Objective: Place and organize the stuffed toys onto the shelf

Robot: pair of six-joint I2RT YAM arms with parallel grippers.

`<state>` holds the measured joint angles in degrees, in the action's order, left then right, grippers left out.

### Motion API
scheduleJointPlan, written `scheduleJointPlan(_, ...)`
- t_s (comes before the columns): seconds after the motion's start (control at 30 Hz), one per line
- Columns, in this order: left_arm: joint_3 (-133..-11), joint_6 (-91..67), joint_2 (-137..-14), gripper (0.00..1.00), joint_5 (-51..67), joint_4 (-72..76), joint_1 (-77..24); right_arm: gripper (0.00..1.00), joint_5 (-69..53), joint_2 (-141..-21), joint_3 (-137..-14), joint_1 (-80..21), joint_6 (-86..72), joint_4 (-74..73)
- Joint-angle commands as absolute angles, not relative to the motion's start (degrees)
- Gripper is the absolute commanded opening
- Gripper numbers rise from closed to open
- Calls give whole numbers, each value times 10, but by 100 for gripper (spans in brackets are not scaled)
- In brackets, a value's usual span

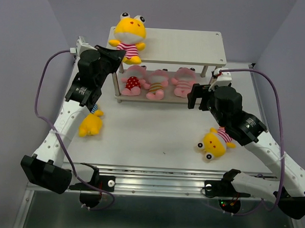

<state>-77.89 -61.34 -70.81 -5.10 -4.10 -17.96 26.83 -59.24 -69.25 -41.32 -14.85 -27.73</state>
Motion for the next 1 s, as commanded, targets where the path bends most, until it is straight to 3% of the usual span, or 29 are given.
scheduleJointPlan(0.0, -811, -622, -718, 10, -50, -18, -178, 100, 286, -585, -689, -414, -152, -241)
scheduleJointPlan(0.07, -823, -621, -730, 14, -47, -27, -178, 100, 290, -586, -688, -414, -152, -241)
scheduleJointPlan(0.23, -841, -614, -751, 14, -34, -44, -176, 100, 278, -584, -686, -414, -146, -240)
scheduleJointPlan(0.33, -845, -618, -760, 30, -32, -47, -173, 100, 276, -583, -685, -414, -146, -239)
scheduleJointPlan(0.5, -838, -621, -759, 45, -31, -40, -171, 100, 278, -584, -685, -414, -145, -237)
scheduleJointPlan(0.87, -825, -621, -751, 47, -36, -29, -169, 100, 273, -584, -678, -414, -139, -231)
scheduleJointPlan(0.97, -817, -626, -747, 24, -38, -23, -170, 100, 272, -585, -676, -414, -138, -229)
